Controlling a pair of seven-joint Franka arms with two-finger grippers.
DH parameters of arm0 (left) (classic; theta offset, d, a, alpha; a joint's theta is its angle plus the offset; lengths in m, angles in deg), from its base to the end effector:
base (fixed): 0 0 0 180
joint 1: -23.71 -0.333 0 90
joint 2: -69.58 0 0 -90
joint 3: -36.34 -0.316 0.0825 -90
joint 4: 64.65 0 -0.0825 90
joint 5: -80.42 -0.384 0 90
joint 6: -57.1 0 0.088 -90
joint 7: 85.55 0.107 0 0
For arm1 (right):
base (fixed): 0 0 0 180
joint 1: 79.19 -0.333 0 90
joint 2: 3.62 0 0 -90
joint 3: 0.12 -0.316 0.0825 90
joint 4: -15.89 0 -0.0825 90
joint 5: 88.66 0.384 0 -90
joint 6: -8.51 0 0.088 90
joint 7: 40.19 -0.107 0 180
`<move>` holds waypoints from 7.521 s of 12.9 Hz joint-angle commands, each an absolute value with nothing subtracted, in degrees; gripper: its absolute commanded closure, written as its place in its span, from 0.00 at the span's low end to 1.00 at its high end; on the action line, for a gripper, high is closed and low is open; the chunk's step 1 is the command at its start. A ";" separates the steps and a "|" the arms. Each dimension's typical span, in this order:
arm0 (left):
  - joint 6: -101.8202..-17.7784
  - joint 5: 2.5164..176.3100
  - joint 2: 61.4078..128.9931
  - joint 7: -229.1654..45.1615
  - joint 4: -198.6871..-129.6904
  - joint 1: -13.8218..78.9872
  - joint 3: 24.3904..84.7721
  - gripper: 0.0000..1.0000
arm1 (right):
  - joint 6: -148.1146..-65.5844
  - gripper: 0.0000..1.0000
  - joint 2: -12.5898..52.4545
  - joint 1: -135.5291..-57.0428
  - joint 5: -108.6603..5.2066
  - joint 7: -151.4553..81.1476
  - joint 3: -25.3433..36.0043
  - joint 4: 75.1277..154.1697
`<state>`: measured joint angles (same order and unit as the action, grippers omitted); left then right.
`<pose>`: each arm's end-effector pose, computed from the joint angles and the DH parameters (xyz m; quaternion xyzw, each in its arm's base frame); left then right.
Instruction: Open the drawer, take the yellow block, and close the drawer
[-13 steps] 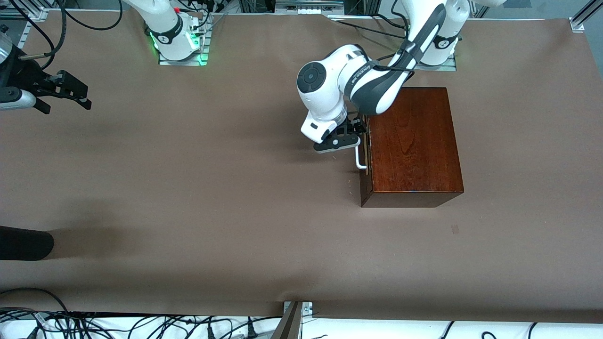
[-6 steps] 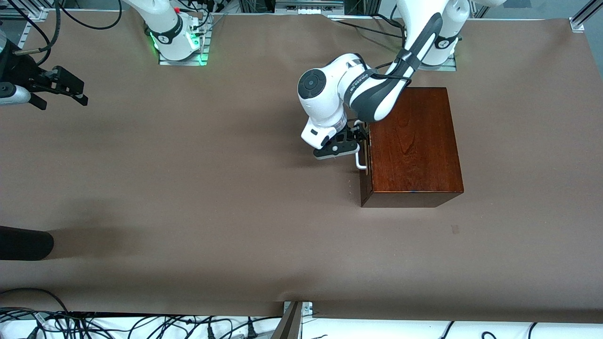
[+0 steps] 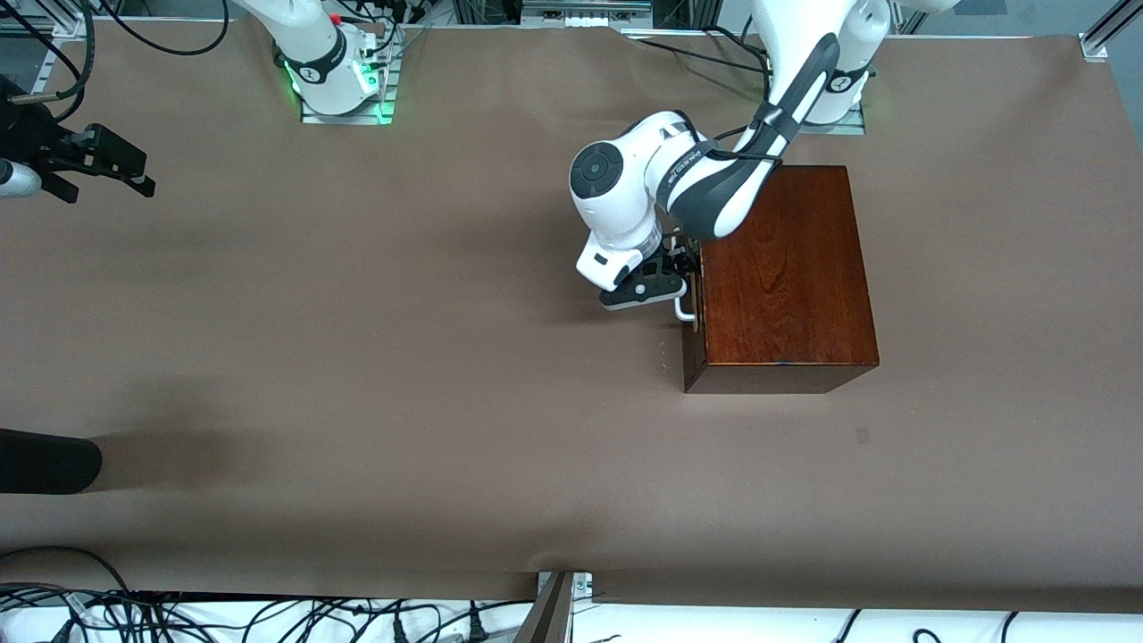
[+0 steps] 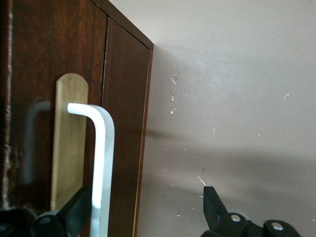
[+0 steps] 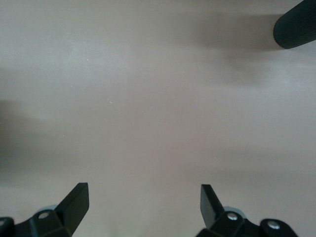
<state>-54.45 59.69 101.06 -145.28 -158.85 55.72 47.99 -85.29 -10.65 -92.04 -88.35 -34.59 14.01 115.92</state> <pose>0.5014 -0.4259 0.2846 -0.9861 -0.0614 -0.0121 0.1540 0.5212 -0.0185 0.6112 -0.9991 -0.0383 -0.0062 0.0173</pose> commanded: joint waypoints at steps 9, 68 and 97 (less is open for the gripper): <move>-56.63 59.06 102.62 -147.33 -158.79 56.67 47.77 0.00 | -86.06 0.00 -10.83 -93.25 -88.75 -33.68 13.77 115.56; -38.09 75.57 92.90 -150.15 -141.28 60.65 42.67 0.00 | -87.82 0.00 -8.45 -93.34 -89.80 -33.59 13.68 115.47; -29.82 80.42 64.66 -94.60 -158.26 34.96 29.49 0.00 | -86.42 0.00 -7.14 -99.30 -89.28 -46.40 9.82 111.26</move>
<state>-28.83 79.08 66.19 -96.07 -156.72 35.73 29.27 -87.86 -8.37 -96.75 -89.30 -41.68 10.64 113.92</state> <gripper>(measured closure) 0.000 0.000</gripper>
